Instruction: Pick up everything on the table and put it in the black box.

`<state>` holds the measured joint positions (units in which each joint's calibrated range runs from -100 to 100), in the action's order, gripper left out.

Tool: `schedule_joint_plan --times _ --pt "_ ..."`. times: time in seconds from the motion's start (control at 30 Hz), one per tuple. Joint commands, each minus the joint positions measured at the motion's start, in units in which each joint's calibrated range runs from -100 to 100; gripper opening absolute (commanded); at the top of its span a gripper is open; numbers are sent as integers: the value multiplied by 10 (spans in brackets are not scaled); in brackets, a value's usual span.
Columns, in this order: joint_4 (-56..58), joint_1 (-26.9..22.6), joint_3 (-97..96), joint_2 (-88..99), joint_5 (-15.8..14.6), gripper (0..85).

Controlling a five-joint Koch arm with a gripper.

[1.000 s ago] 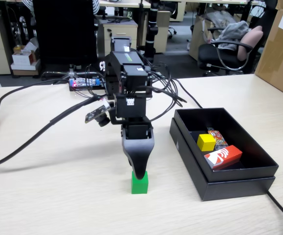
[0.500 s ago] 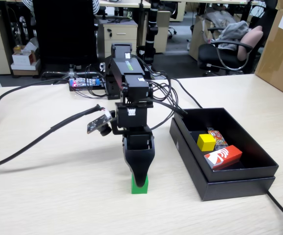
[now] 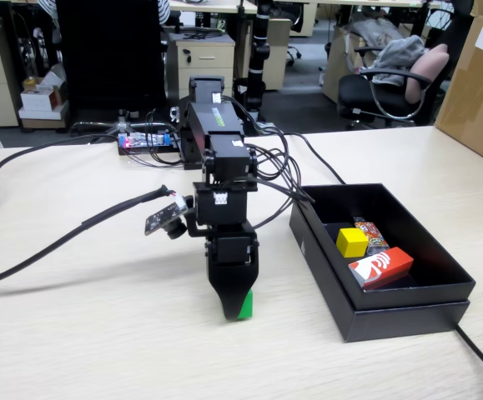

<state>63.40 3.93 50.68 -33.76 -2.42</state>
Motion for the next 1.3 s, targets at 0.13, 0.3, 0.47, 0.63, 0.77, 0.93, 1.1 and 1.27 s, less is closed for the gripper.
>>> schedule_joint_plan --times 0.13,0.3,0.47,0.63,0.77,0.93,1.1,1.27 --pt "-18 1 43 33 0 36" --pt "-6 0 45 56 0 36" --pt "68 -10 97 127 -11 37" --pt "96 -18 106 174 -15 37" --pt "118 -33 104 221 -21 37" --pt "124 -68 88 290 -31 37" --pt "134 -115 72 338 -43 37" --pt "133 -163 56 355 -50 37"
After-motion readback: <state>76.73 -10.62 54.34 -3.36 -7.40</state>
